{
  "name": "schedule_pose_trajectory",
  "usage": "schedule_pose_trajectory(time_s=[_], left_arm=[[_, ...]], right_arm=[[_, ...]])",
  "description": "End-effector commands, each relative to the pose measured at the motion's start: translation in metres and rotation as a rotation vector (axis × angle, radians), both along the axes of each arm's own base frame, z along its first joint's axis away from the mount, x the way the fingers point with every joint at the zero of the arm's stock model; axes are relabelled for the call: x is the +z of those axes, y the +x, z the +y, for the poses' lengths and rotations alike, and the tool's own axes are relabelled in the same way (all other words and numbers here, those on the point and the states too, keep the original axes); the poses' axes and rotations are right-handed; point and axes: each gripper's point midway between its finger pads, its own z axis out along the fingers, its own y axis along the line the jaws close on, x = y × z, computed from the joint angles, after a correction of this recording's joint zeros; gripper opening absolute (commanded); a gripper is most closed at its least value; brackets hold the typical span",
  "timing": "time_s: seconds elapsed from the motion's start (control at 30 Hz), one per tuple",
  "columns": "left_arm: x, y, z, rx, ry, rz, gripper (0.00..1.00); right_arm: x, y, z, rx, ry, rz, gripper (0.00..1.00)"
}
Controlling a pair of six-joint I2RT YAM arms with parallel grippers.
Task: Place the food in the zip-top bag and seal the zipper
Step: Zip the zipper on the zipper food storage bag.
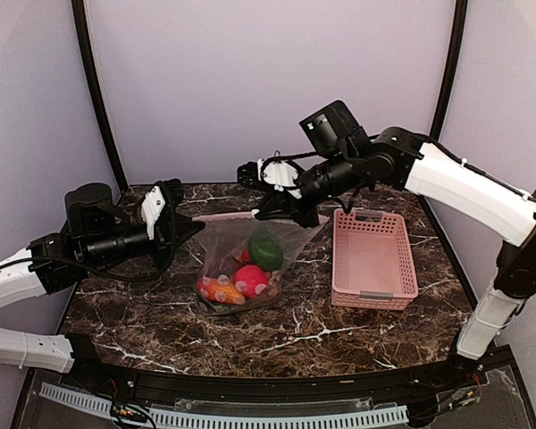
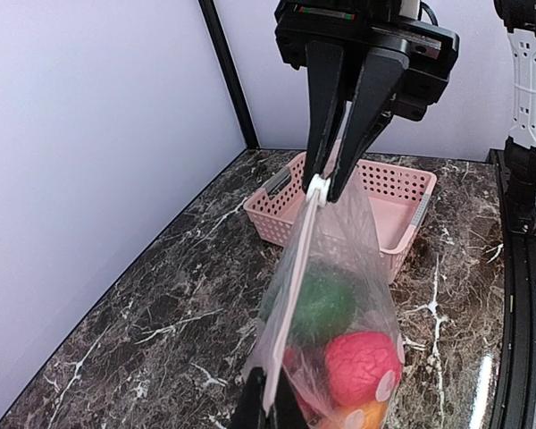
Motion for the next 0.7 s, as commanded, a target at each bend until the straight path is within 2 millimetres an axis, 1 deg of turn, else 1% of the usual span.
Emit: schedule_pose_trajectory(time_s=[0.0,0.43,0.47,0.67], left_arm=[[0.002,0.007,0.021,0.092,-0.007,-0.007,0.01],[0.001,0.014,0.02,0.105,-0.017,0.001,0.01],[0.0,0.015,0.019,0.105,-0.017,0.005,0.01],[0.0,0.017,0.018,0.107,-0.02,0.007,0.01]], right_arm=[[-0.015,0.031,-0.065,-0.183,-0.132,-0.016,0.0],[-0.028,0.046,-0.127,-0.292,-0.166,0.001,0.0],[-0.031,0.047,-0.135,-0.305,-0.171,0.005,0.0],[-0.037,0.047,-0.151,-0.324,-0.185,0.016,0.0]])
